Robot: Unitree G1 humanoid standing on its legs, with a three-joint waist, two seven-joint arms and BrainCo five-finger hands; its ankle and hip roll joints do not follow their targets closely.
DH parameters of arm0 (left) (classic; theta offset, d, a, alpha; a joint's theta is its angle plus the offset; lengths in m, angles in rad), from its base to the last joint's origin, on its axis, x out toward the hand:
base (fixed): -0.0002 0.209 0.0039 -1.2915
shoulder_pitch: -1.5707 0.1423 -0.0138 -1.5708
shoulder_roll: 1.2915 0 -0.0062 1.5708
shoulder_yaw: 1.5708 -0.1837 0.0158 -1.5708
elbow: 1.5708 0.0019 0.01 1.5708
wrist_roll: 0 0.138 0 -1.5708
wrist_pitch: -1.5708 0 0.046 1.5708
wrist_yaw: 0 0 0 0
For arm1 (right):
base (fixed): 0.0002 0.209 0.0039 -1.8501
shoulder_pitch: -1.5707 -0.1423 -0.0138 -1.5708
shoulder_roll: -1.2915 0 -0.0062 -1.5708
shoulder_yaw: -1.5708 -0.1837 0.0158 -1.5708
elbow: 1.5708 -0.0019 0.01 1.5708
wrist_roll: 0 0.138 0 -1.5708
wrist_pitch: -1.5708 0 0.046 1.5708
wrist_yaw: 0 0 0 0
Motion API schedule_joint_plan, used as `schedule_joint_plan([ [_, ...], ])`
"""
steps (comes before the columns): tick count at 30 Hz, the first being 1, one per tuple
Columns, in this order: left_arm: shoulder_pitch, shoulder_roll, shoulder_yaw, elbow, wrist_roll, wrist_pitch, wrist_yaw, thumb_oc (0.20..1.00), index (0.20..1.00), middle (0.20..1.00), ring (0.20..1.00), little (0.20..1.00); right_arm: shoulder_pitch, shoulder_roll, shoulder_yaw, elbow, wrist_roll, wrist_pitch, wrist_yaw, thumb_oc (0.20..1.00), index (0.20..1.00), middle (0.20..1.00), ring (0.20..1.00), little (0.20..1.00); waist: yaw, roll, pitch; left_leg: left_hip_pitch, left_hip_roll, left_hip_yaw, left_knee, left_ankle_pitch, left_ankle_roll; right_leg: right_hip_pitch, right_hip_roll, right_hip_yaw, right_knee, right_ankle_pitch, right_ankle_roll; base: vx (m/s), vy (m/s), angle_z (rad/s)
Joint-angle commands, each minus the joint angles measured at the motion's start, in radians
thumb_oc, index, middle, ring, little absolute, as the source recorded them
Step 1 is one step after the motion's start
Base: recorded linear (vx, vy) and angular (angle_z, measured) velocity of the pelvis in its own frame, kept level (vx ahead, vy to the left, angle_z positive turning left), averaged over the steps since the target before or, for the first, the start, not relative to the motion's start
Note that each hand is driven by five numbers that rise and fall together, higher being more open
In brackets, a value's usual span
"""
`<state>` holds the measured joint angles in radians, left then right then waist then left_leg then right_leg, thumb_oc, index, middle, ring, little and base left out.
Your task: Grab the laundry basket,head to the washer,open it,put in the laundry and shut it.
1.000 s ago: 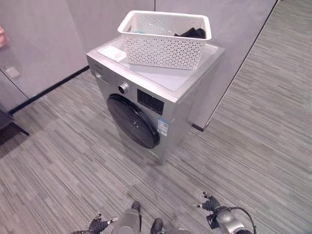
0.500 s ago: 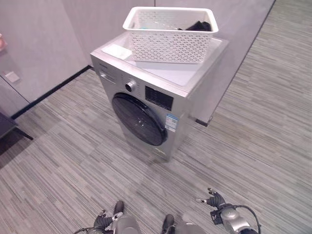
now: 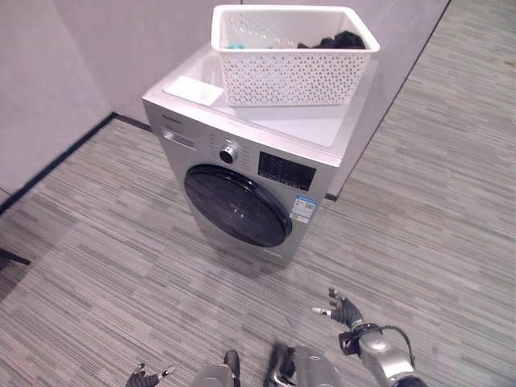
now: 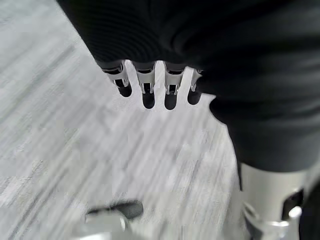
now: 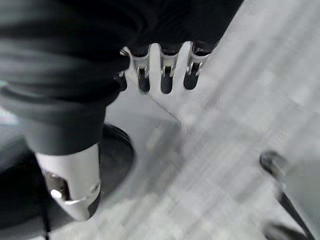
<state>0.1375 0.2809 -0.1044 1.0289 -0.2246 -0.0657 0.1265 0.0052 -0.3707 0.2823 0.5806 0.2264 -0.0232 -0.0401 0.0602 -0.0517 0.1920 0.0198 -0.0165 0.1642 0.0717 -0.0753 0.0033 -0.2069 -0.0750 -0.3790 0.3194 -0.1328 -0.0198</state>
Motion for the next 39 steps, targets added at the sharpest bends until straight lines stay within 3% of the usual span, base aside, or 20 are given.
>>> schedule_joint_plan([
  [1,-0.012,0.0,-0.014,-0.085,0.022,-0.041,-0.013,1.0,1.0,1.0,1.0,1.0,-0.009,-0.086,-0.007,-0.134,0.033,-0.062,0.023,1.0,1.0,1.0,1.0,1.0,0.01,-0.019,0.024,-0.129,0.01,-0.069,0.179,-0.045,-0.026,0.156,0.023,0.058,-0.243,0.022,0.036,0.03,-0.043,0.45],
  [3,-0.007,0.004,-0.02,-0.138,0.002,-0.051,-0.016,1.0,1.0,1.0,1.0,1.0,-0.016,-0.113,0.007,-0.162,0.04,-0.067,0.039,1.0,1.0,1.0,1.0,1.0,0.025,-0.017,0.047,-0.202,0.029,-0.104,0.313,-0.03,-0.054,0.18,0.029,0.077,-0.27,0.027,0.024,-0.01,-0.018,0.34],
  [5,-0.001,-0.003,-0.017,-0.155,-0.016,-0.056,-0.017,1.0,1.0,1.0,1.0,1.0,-0.029,-0.122,0.019,-0.179,0.031,-0.07,0.041,1.0,1.0,1.0,1.0,1.0,0.023,-0.018,0.038,-0.199,0.079,-0.105,0.262,-0.037,-0.058,0.206,0.021,0.073,-0.301,0.025,0.035,0.09,0.055,-0.08],
  [6,-0.002,-0.004,-0.019,-0.165,-0.018,-0.056,-0.013,1.0,1.0,1.0,1.0,1.0,-0.034,-0.121,0.025,-0.19,0.028,-0.071,0.042,1.0,1.0,1.0,1.0,1.0,0.025,-0.016,0.036,-0.194,0.129,-0.103,0.234,-0.026,-0.064,0.215,0.016,0.075,-0.297,0.009,0.04,0.12,0.09,-0.14],
  [8,-0.002,-0.001,-0.023,-0.172,-0.015,-0.05,-0.015,1.0,1.0,1.0,1.0,1.0,-0.056,-0.116,0.046,-0.195,0.022,-0.069,0.042,1.0,1.0,1.0,1.0,1.0,0.034,-0.012,0.033,-0.163,0.198,-0.092,0.09,0.064,-0.061,0.211,0.016,0.074,-0.289,-0.008,0.037,0.06,0.133,-0.05],
  [10,-0.014,-0.002,-0.028,-0.146,-0.018,-0.045,-0.007,1.0,1.0,1.0,1.0,1.0,-0.084,-0.108,0.071,-0.215,0.02,-0.072,0.047,1.0,1.0,1.0,1.0,1.0,0.045,0.004,0.024,-0.15,0.221,-0.17,-0.013,0.12,-0.074,0.214,0.029,0.094,-0.278,-0.03,0.039,0.08,0.158,-0.14],
  [12,-0.02,-0.006,-0.038,-0.123,-0.01,-0.044,-0.006,1.0,1.0,1.0,1.0,1.0,-0.102,-0.099,0.098,-0.214,0.032,-0.071,0.054,1.0,1.0,1.0,1.0,1.0,0.042,0.022,0.01,-0.114,0.238,-0.19,-0.063,0.129,-0.091,0.215,0.028,0.102,-0.26,-0.041,0.039,0.1,0.162,-0.28],
  [16,-0.025,-0.016,-0.064,-0.093,0.004,-0.045,-0.005,1.0,1.0,1.0,1.0,1.0,-0.117,-0.079,0.118,-0.211,0.04,-0.065,0.049,1.0,1.0,1.0,1.0,1.0,0.034,0.048,-0.013,-0.099,0.21,-0.193,-0.084,0.128,-0.101,0.223,-0.011,0.079,-0.246,-0.032,0.054,0.13,0.258,0.05],
  [19,0.011,-0.013,-0.087,-0.111,0.007,-0.049,-0.016,1.0,1.0,1.0,1.0,1.0,-0.166,-0.048,0.166,-0.204,0.054,-0.053,0.056,1.0,1.0,1.0,1.0,1.0,0.057,0.065,-0.021,-0.065,0.154,-0.18,-0.106,0.096,-0.078,0.232,-0.071,0.074,-0.246,0.003,0.087,0.1,0.256,0.14],
  [25,0.033,-0.002,-0.103,-0.123,-0.006,-0.054,-0.013,1.0,1.0,1.0,1.0,1.0,-0.332,-0.015,0.189,-0.118,0.044,-0.055,-0.003,1.0,1.0,1.0,1.0,1.0,0.095,0.08,0.005,-0.079,0.102,-0.159,-0.13,0.089,-0.044,0.191,-0.127,0.082,-0.249,0.044,0.122,-0.04,0.193,-0.14],
  [30,-0.004,-0.001,-0.12,-0.121,-0.07,-0.079,0.015,1.0,1.0,1.0,1.0,1.0,-0.563,-0.077,0.17,-0.017,0.015,-0.054,-0.101,1.0,1.0,1.0,1.0,1.0,0.123,0.099,0.068,-0.156,0.061,-0.161,-0.138,0.109,-0.03,0.13,-0.172,0.066,-0.279,0.097,0.145,-0.14,0.114,0.08],
  [39,-0.033,-0.002,-0.147,-0.181,-0.163,-0.116,0.027,1.0,1.0,1.0,1.0,1.0,-0.75,-0.191,0.146,0.008,-0.017,-0.067,-0.182,1.0,1.0,1.0,1.0,1.0,0.135,0.085,0.149,-0.239,0.052,-0.159,-0.141,0.137,-0.03,0.061,-0.195,0.058,-0.293,0.141,0.159,-0.08,0.021,0.02],
])
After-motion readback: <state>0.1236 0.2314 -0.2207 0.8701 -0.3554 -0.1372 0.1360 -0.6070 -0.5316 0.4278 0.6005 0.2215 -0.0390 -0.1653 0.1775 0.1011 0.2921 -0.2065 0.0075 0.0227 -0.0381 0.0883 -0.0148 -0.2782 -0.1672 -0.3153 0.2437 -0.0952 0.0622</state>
